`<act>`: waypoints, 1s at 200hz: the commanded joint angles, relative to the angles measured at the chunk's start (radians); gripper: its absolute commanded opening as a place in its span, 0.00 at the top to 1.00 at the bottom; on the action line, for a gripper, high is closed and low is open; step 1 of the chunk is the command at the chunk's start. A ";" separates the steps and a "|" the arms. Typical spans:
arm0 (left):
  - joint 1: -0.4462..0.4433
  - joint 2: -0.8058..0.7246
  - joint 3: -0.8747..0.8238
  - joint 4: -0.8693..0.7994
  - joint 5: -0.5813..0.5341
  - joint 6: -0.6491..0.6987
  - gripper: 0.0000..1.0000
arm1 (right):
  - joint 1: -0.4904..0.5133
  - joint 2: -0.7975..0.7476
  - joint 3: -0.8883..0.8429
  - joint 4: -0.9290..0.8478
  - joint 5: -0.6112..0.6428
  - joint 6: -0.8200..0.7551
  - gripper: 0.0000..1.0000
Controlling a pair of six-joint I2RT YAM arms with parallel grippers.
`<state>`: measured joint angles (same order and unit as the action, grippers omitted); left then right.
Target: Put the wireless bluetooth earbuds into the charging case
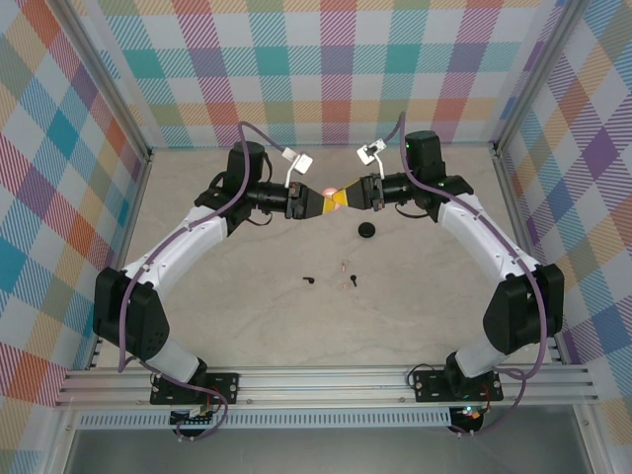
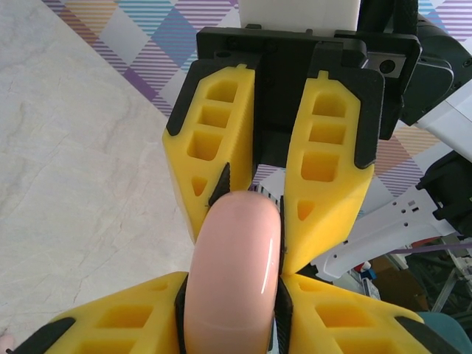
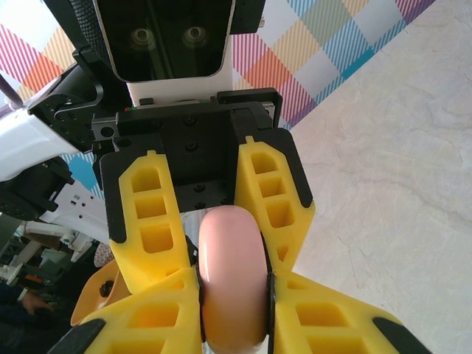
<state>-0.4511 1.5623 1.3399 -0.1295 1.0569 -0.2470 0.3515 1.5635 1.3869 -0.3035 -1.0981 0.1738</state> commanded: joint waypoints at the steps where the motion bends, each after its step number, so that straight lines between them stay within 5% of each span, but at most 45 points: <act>1: -0.012 0.004 0.021 0.026 0.002 -0.011 0.66 | 0.018 0.010 0.031 -0.044 -0.059 -0.049 0.76; 65: -0.014 0.005 0.019 0.028 -0.015 -0.009 0.90 | 0.032 0.020 0.049 -0.103 -0.038 -0.089 0.69; 106: -0.014 -0.015 -0.007 0.063 -0.134 0.030 0.91 | 0.032 -0.022 0.028 -0.114 0.125 -0.084 0.54; 144: -0.028 -0.107 -0.191 0.346 -0.188 0.157 0.96 | 0.034 -0.040 0.029 -0.155 0.201 -0.099 0.51; 200: -0.058 -0.171 -0.246 0.359 -0.223 0.357 0.98 | 0.064 -0.031 0.050 -0.208 0.238 -0.141 0.48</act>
<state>-0.4961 1.4326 1.0897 0.1310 0.8322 0.0036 0.4004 1.5486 1.4101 -0.4595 -0.8967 0.0826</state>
